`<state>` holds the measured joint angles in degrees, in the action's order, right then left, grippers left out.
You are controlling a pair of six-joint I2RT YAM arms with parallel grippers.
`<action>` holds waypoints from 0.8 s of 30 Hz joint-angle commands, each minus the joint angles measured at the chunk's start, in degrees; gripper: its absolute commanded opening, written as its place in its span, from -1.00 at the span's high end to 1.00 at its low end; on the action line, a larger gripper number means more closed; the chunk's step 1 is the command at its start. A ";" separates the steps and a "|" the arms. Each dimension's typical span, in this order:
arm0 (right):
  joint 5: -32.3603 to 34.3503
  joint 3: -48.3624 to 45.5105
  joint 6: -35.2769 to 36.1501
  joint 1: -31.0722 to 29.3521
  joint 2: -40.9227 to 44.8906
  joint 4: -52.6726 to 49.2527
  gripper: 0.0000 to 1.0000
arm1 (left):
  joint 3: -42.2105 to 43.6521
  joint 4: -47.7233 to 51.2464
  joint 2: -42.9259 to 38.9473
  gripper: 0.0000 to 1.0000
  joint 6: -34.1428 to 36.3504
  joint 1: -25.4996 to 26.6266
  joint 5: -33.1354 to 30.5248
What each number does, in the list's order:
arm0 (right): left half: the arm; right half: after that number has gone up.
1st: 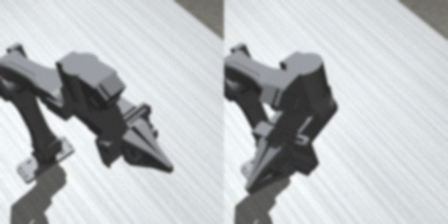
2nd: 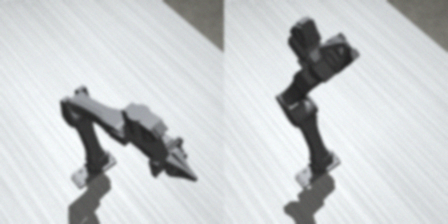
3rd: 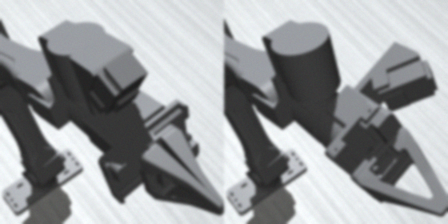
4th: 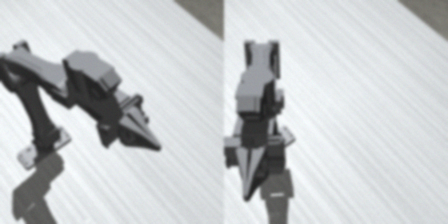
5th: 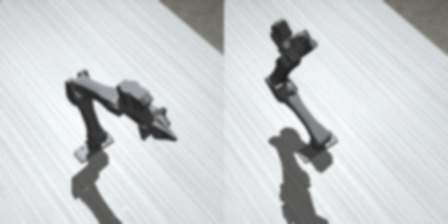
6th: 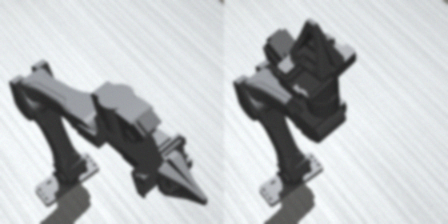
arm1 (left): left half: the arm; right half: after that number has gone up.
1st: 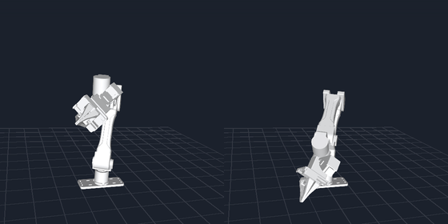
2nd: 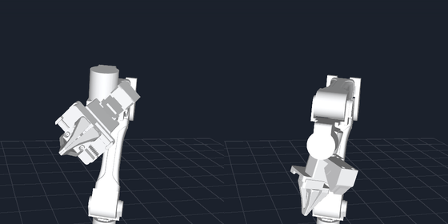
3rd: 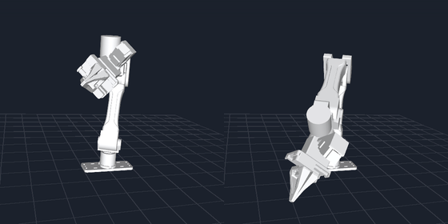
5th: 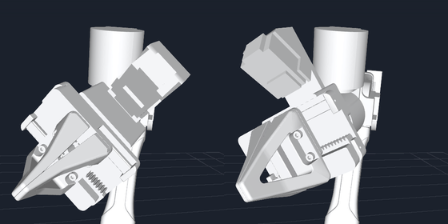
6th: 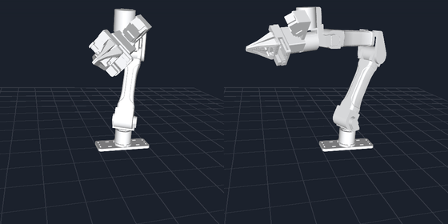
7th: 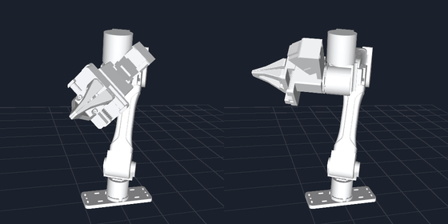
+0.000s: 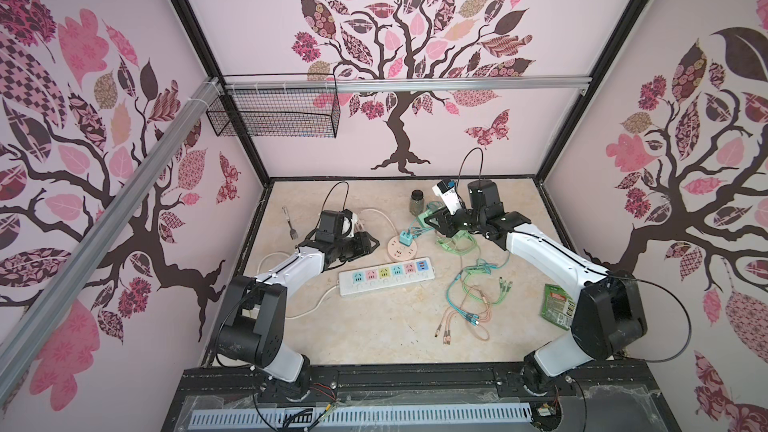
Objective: Insert the plug
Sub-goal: 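Move the mint green plug with the right gripper above the pink round socket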
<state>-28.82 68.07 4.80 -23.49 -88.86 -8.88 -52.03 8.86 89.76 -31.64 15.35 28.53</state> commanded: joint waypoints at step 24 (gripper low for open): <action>5.28 4.15 8.15 -7.53 -7.99 -3.95 0.59 | -8.73 0.21 13.19 0.14 2.98 2.57 0.11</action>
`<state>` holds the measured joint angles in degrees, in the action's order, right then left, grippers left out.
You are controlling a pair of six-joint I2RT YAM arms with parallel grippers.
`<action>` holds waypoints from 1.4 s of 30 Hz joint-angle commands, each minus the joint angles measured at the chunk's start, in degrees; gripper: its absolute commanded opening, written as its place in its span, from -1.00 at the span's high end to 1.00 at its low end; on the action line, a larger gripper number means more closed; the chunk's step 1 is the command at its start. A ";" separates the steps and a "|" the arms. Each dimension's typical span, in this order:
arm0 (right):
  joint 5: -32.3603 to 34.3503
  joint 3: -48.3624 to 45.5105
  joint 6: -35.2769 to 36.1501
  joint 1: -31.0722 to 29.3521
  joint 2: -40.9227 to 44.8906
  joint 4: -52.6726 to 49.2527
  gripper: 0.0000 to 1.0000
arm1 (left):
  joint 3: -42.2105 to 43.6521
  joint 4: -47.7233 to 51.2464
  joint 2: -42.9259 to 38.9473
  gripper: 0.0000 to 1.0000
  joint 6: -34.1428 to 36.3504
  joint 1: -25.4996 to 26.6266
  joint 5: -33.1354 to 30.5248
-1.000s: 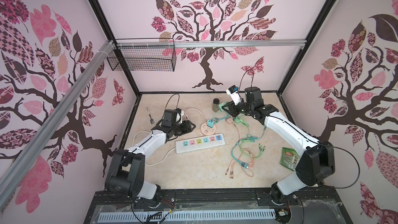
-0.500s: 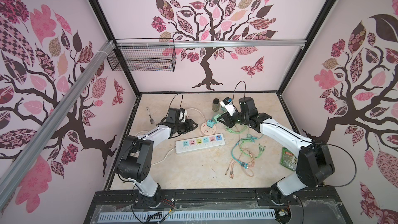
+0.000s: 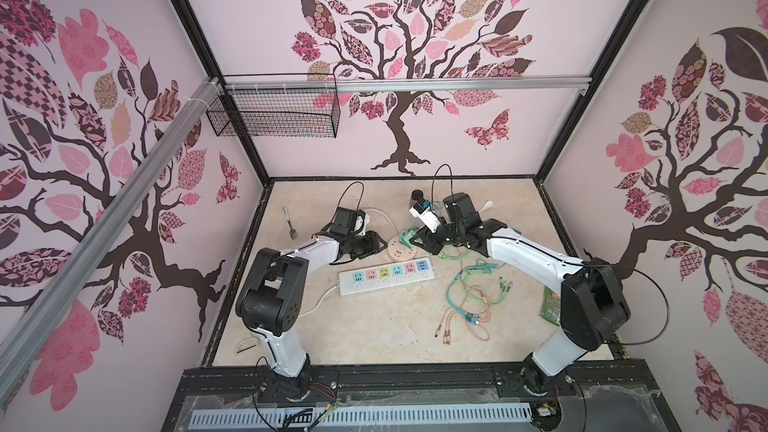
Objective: Insert the plug
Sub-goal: 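Move the mint green plug with the right gripper above the pink round socket, then lower the mint green plug into the pink socket beside the teal plug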
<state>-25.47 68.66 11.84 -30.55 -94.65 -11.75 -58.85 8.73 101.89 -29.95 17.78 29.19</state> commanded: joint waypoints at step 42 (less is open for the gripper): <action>9.39 12.87 3.07 -4.87 -17.07 -7.06 0.62 | -5.01 -0.73 7.98 0.38 2.00 1.74 -1.30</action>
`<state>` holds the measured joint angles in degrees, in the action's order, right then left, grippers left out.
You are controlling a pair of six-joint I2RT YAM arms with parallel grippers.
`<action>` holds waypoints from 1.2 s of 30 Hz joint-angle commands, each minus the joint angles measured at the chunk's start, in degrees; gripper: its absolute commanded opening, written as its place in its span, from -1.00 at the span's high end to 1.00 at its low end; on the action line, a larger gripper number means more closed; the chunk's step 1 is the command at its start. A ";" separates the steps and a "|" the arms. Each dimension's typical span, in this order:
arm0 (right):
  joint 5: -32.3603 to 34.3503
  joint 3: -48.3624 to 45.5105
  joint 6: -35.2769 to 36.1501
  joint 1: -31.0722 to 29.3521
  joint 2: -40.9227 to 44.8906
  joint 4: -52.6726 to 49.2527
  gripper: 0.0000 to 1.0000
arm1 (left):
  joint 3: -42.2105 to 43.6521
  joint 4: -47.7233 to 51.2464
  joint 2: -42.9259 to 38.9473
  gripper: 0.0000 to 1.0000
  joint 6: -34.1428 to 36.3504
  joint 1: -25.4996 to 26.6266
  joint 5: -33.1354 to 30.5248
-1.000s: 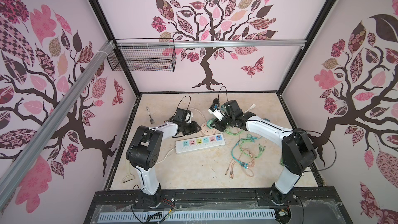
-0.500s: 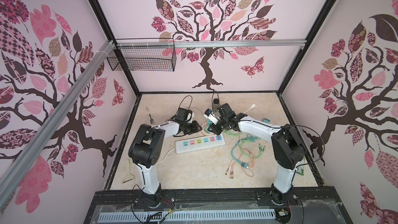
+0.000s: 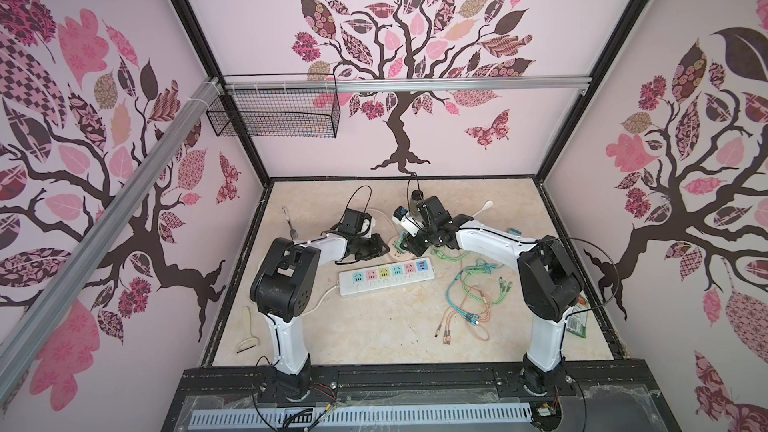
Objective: Insert the plug
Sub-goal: 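Lower the mint green plug into the pink socket beside the teal plug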
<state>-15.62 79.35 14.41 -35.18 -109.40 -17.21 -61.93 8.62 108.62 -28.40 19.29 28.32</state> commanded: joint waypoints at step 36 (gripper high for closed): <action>6.54 9.03 2.72 -2.84 -8.39 -9.26 0.63 | -1.53 -0.83 1.16 0.41 0.19 0.22 -0.17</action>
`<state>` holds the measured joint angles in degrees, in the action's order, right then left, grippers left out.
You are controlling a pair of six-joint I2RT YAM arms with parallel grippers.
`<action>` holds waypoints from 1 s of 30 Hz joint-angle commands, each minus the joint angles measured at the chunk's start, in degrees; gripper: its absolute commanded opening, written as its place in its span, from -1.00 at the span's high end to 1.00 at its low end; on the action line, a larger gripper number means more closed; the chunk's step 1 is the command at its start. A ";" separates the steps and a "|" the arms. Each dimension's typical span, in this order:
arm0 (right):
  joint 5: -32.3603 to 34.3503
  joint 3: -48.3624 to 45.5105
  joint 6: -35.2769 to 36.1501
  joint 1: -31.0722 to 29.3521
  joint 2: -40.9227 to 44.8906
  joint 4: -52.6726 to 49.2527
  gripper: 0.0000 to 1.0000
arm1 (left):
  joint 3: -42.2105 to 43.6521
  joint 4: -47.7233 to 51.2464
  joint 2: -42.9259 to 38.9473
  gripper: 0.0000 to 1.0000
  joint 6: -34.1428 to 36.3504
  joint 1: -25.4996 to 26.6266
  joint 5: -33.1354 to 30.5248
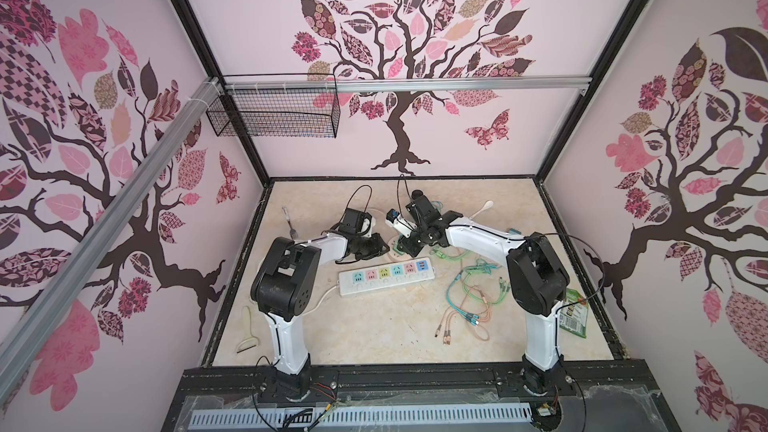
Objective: Insert the plug
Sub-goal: 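Lower the mint green plug into the pink socket beside the teal plug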
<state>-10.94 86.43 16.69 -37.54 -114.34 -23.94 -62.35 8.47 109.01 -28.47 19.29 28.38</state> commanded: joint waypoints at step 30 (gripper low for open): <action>8.92 4.00 0.97 -1.18 -9.52 -8.41 0.68 | 0.85 -2.36 0.22 0.44 -0.92 -1.62 0.18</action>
<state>-6.50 91.50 17.19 -38.81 -117.84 -26.68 -62.30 7.20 109.03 -29.43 17.98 28.38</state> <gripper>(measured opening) 0.298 0.281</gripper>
